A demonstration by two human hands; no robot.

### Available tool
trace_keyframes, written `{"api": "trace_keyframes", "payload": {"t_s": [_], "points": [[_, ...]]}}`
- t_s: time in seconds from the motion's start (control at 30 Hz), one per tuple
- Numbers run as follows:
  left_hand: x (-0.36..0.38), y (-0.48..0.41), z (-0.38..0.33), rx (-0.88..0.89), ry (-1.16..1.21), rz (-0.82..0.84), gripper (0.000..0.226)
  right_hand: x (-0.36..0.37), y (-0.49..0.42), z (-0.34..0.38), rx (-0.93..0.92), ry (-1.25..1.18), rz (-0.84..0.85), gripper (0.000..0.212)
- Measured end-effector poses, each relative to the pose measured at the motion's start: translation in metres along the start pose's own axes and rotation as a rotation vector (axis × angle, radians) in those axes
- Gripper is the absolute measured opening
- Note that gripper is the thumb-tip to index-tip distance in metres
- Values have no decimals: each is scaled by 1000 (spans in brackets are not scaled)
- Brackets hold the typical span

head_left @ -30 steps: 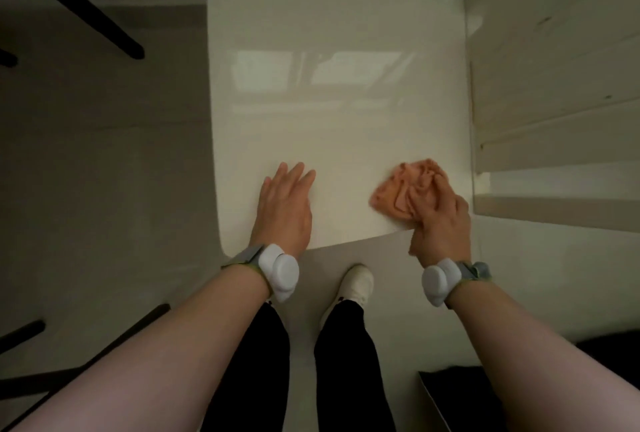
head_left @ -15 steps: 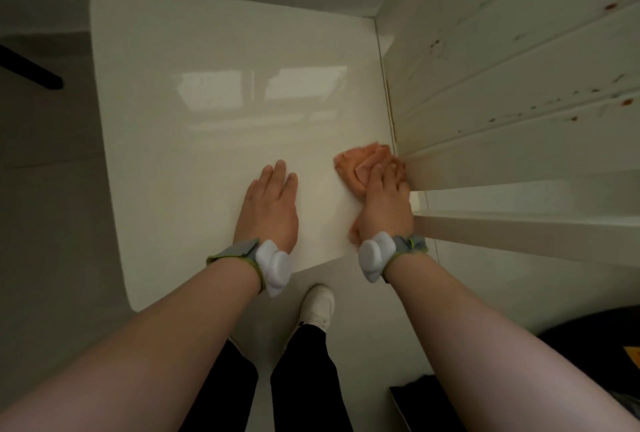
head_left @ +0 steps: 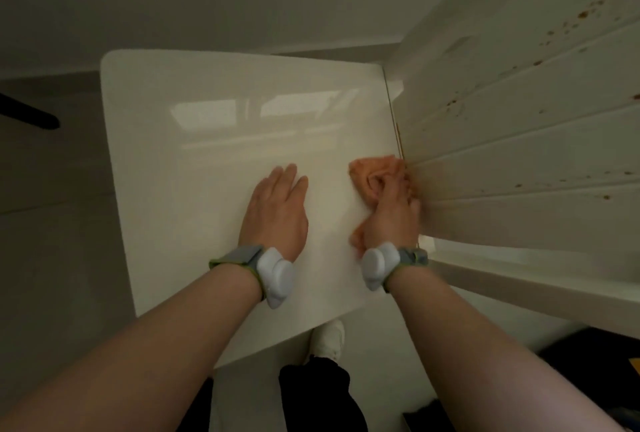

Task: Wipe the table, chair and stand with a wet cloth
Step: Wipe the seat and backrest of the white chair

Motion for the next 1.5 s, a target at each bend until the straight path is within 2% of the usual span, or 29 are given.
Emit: {"api": "trace_keyframes", "payload": {"t_s": [0.17, 0.3, 0.43, 0.5, 0.6, 0.67, 0.77, 0.87, 0.97, 1.13, 1.27, 1.5], "points": [[-25, -48, 26, 79, -31, -15, 50, -7, -65, 37, -23, 58, 37, 99], [-28, -61, 35, 78, -53, 119, 54, 5, -33, 14, -51, 142, 16, 98], [-28, -63, 37, 114, -129, 196, 56, 7, -3, 1, 39, 208, 33, 107], [-28, -64, 38, 108, -143, 195, 56, 4, -24, 12, 54, 227, 35, 105], [-23, -64, 37, 97, -140, 143, 55, 2, -75, 30, -73, 305, -10, 91], [-23, -65, 33, 95, -126, 102, 50, 3, -98, 37, -81, 288, -34, 82], [-26, -71, 26, 88, -128, 21, 41, 3, -87, 31, -15, 235, -74, 85], [-36, -81, 21, 54, -108, 38, 46, 9, -44, 17, 50, 170, -31, 96], [-40, -101, 24, 43, -149, 12, 51, 7, -34, 16, 99, 155, -61, 92], [-47, -110, 32, 22, -178, 10, 53, 1, -98, 42, -59, 213, -118, 75], [-48, -115, 40, 32, -178, 37, 54, -7, -146, 73, -80, 226, -97, 63], [-49, -113, 40, 41, -173, 48, 56, -5, -145, 75, -169, 301, -144, 55]]}}
Point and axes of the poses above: each hand's wrist, its own y-axis away from the middle knuckle, its own x-axis out of the palm, z = x × y, the point moved 1 cm from there along -y, towards the middle knuckle, and after that the axes turned 5 degrees about -y, right-handed, at the moved point
